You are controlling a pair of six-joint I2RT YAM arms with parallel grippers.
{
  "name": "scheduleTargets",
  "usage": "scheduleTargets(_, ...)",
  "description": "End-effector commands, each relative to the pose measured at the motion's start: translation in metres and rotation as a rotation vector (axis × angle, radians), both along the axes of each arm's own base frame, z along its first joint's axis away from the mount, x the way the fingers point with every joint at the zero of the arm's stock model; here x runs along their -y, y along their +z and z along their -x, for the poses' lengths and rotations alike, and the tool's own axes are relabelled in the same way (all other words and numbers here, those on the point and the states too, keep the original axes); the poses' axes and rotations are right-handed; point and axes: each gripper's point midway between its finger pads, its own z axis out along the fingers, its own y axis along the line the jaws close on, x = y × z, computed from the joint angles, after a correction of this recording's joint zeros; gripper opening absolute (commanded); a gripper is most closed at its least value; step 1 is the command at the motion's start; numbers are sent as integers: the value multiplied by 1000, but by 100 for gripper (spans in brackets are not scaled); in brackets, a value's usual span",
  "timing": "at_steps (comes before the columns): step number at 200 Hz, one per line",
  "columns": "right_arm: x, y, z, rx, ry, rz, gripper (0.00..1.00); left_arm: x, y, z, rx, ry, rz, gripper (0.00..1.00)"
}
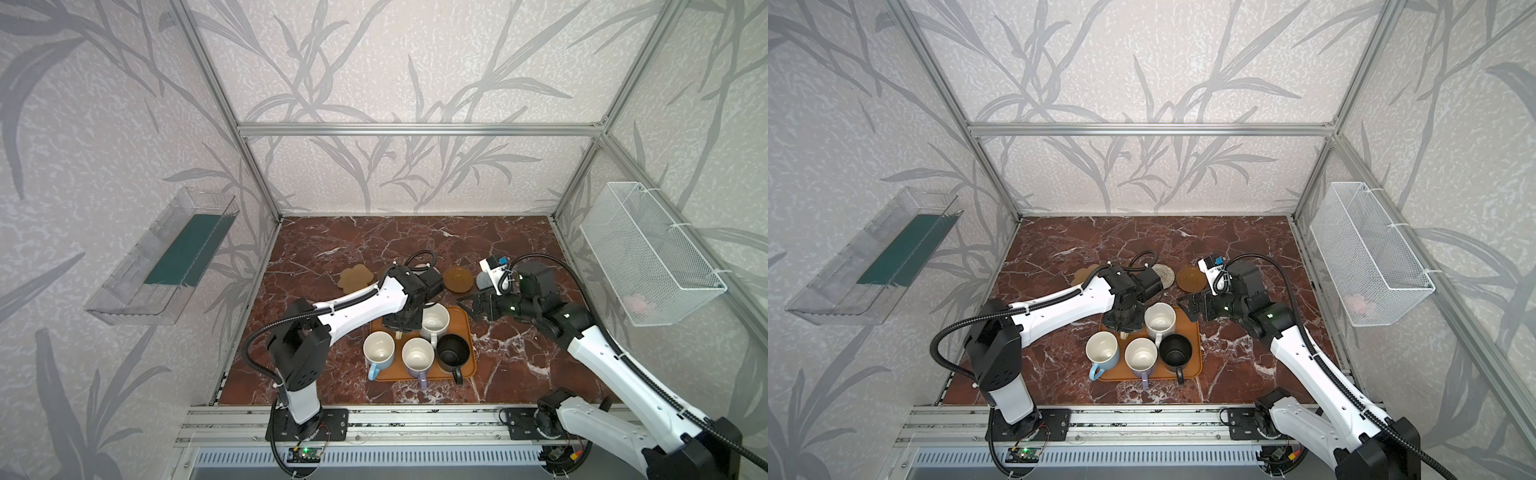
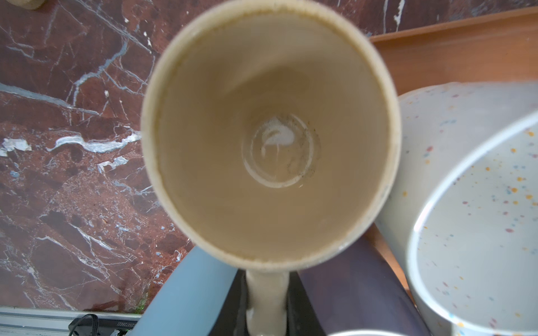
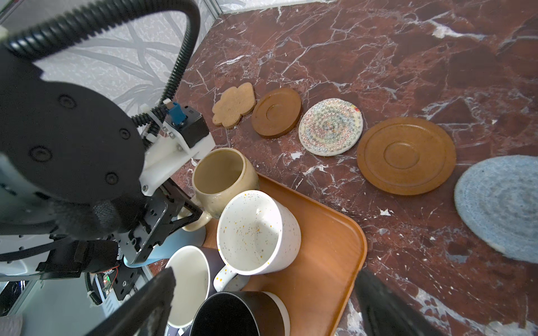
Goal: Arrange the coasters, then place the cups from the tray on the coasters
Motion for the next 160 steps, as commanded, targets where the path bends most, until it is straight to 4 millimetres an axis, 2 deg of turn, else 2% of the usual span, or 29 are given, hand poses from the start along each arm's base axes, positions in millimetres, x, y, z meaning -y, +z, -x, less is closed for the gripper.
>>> scheduleTargets(1,-2,1,1,19,20,0,95,4,-12,0,-28,-15,-8,7)
scheduleTargets(97,-2,0,2,19,23,6,95,7,-22,4,-45,-2,10,19)
scheduleTargets(122,-2,-2,1,16,23,8,95,7,-23,3,-43,1,8,24)
scheduleTargets(132,-2,-2,2,16,24,8,95,7,-24,3,-44,-1,6,31)
scheduleTargets(160,-2,-3,2,15,24,11,96,7,-26,2,-45,-2,1,31)
